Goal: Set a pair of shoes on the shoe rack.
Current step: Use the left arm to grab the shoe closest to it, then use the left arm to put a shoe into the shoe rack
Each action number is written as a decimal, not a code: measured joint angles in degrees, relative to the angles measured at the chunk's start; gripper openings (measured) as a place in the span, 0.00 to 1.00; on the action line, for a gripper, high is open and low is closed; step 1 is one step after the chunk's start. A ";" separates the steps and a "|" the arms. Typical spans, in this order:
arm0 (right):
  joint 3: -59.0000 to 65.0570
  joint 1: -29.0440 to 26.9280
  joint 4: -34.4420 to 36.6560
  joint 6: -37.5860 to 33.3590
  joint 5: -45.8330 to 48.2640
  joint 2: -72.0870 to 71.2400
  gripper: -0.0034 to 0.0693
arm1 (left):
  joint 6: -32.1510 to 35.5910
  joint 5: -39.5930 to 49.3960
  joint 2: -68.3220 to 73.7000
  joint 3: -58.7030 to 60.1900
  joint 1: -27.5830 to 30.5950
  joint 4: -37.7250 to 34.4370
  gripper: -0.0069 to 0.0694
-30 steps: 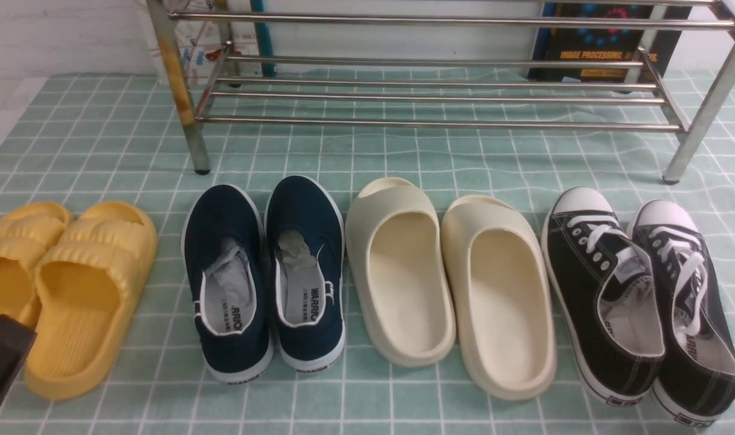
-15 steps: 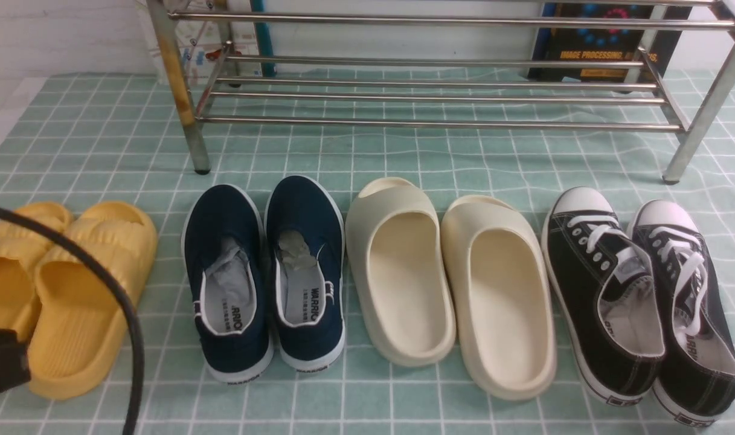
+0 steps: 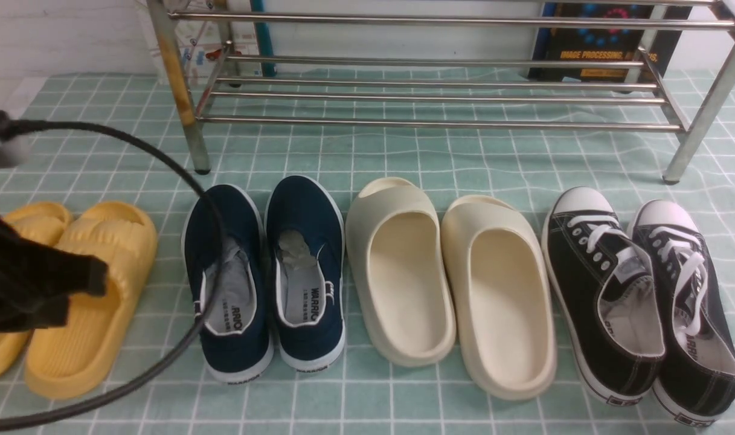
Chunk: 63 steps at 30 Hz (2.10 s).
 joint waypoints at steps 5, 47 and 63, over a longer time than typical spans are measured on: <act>0.00 0.00 0.00 0.00 0.02 0.00 0.38 | -7.07 -0.10 10.91 -2.13 -6.42 1.13 0.45; 0.00 0.00 0.00 -0.17 0.02 0.00 0.38 | -15.12 -2.66 22.13 -19.43 -6.89 6.54 0.12; 0.00 0.00 0.00 -0.17 0.02 0.00 0.38 | -14.53 0.70 43.03 -44.61 -6.89 6.92 0.12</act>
